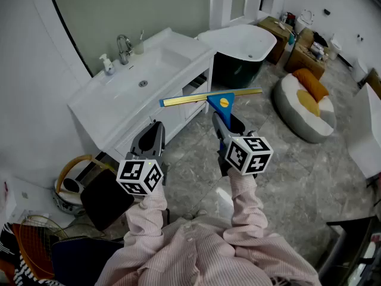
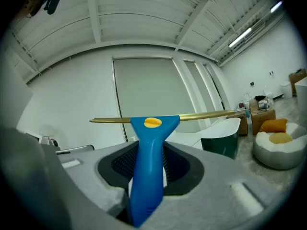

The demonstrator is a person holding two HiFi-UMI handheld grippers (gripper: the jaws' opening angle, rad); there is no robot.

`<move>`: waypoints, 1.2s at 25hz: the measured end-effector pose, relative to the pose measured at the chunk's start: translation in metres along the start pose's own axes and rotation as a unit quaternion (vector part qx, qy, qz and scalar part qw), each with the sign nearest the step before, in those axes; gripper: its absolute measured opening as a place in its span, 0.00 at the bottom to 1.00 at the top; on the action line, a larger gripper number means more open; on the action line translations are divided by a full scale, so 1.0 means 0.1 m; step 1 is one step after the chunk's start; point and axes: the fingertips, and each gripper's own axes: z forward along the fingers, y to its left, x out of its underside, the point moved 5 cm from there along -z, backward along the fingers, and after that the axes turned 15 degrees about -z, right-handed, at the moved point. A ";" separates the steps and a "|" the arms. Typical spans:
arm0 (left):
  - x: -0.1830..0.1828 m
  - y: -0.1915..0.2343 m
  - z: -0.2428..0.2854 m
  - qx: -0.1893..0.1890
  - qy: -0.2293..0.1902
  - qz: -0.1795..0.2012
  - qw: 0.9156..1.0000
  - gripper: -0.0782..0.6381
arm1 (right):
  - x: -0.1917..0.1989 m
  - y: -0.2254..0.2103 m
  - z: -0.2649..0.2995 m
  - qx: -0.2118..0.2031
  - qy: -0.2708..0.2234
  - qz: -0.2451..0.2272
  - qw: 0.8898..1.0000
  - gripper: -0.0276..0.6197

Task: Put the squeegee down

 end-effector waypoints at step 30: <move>0.27 0.20 1.19 0.010 0.030 -0.011 0.999 0.11 | 0.28 -0.82 0.84 -0.010 0.024 0.032 0.999 0.25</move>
